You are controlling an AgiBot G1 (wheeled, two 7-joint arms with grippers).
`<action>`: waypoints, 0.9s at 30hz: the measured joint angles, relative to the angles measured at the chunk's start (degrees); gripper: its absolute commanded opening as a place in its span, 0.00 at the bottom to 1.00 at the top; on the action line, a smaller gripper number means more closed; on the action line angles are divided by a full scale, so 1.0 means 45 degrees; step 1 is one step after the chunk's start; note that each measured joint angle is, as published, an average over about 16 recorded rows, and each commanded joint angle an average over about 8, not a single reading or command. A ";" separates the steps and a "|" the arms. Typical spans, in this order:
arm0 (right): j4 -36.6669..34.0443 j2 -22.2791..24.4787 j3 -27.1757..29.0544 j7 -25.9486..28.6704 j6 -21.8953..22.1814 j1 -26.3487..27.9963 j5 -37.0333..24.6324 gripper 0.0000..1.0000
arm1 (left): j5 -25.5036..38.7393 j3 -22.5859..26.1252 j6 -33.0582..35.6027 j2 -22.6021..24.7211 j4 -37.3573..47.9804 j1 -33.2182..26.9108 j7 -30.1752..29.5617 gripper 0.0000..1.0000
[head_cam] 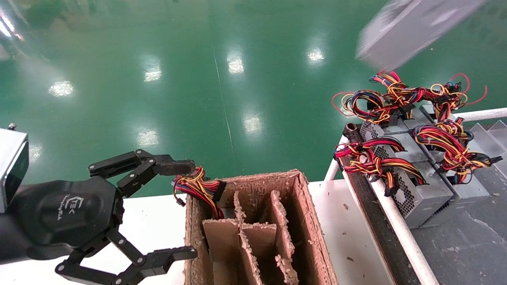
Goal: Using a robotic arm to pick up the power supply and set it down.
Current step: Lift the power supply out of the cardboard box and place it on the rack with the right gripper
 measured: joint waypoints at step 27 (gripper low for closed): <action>-0.3857 0.4701 -0.0194 -0.2675 -0.2541 -0.2767 -0.0814 0.00 | -0.0007 0.0010 -0.0004 -0.0004 0.0000 -0.0002 0.0005 1.00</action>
